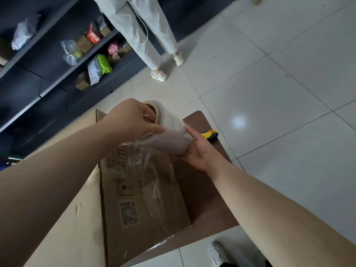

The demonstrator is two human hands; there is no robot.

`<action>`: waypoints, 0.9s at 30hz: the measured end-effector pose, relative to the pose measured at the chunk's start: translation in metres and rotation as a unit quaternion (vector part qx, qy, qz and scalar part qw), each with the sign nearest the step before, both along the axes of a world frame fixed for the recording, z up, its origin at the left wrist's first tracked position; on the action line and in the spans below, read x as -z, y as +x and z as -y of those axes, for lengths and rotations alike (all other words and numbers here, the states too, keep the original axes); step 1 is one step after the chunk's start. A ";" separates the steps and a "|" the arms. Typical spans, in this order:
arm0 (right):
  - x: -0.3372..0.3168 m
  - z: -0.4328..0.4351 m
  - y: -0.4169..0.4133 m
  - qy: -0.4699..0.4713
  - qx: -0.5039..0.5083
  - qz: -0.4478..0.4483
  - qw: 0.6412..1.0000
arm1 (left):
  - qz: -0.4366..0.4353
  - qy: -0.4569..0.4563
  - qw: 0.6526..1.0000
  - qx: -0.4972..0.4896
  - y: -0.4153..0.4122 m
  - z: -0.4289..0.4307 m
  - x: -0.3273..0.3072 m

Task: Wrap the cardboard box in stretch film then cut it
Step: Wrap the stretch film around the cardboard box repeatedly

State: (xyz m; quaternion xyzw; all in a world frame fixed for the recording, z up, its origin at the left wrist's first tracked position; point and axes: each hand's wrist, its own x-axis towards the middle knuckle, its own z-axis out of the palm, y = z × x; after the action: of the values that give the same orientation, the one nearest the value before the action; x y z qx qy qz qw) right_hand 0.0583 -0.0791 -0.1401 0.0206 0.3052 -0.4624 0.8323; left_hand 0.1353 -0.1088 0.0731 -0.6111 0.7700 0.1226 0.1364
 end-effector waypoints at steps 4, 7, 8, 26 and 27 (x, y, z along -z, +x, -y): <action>0.004 -0.001 0.001 -0.008 0.007 0.018 1.000 | -0.039 -0.012 0.998 -0.039 0.011 0.003 -0.010; 0.007 -0.003 0.004 -0.011 0.004 0.023 1.000 | 0.069 -0.046 0.997 -0.002 0.027 0.002 -0.015; 0.008 -0.004 0.005 -0.012 0.003 0.027 1.000 | 0.106 -0.026 0.994 0.024 0.031 -0.001 -0.015; 0.024 -0.012 0.010 -0.009 0.040 0.049 0.998 | 0.337 0.202 0.899 0.193 0.053 -0.026 0.012; 0.024 -0.012 0.010 -0.011 0.043 0.052 0.998 | 0.340 0.197 0.899 0.195 0.053 -0.026 0.013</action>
State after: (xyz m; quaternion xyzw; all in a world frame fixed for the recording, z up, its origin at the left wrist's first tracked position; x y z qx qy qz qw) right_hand 0.0683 -0.0669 -0.1644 0.0488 0.2556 -0.4996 0.8263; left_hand 0.1883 -0.0823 0.0606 -0.4139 0.7404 0.0276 0.5289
